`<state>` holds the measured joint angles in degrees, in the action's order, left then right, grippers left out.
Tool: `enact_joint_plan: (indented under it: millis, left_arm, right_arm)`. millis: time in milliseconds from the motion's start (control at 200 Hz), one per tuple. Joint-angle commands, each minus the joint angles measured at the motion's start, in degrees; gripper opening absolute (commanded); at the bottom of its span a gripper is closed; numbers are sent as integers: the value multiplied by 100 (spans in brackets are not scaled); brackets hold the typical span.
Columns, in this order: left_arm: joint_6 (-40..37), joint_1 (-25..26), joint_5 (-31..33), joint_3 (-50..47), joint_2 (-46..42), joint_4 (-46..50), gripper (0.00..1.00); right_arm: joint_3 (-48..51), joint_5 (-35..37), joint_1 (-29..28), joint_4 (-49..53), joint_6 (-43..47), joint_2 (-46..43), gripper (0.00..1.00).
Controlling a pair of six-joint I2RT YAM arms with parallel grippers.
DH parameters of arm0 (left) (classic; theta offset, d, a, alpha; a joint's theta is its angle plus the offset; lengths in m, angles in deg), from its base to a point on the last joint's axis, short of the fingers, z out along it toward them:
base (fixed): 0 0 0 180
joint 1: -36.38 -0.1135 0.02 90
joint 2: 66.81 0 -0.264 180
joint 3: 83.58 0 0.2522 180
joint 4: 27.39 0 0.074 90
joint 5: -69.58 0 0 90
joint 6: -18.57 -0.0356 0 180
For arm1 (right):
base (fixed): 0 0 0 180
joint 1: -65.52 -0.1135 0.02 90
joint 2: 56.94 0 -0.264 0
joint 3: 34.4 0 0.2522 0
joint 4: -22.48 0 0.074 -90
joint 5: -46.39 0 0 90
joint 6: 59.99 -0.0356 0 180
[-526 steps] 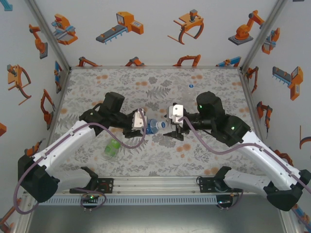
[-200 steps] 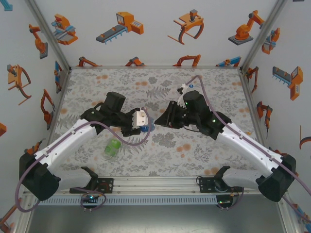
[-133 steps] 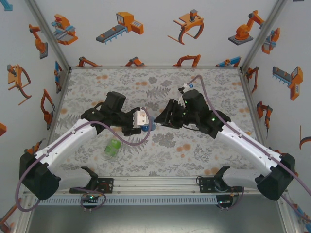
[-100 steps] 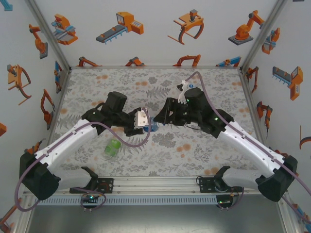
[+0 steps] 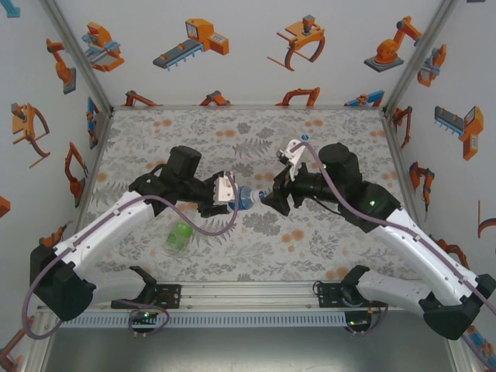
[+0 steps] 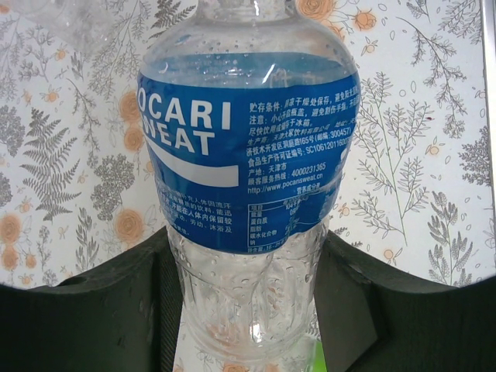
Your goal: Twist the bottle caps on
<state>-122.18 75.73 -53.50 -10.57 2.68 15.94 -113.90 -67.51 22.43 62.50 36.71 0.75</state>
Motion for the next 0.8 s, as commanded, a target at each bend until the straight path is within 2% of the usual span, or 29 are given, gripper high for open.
enact_joint_plan:
  millis: [0,195,651,796]
  left_arm:
    - [-168,5,-231,80,-212,64,0]
    - [-246,26,-442,56,-296,102,0]
    - [-302,70,-454,79,-288,154,0]
    - [-296,66,-451,96,-298,148,0]
  right_arm:
    - [145,-1114,-5,-32,1720,-127,62]
    - [501,-1276,-5,-610,2349,-127,57]
    - [535,-1582,-6,-931,2345,102,42]
    - [535,-1573,-6,-873,2355,162,40]
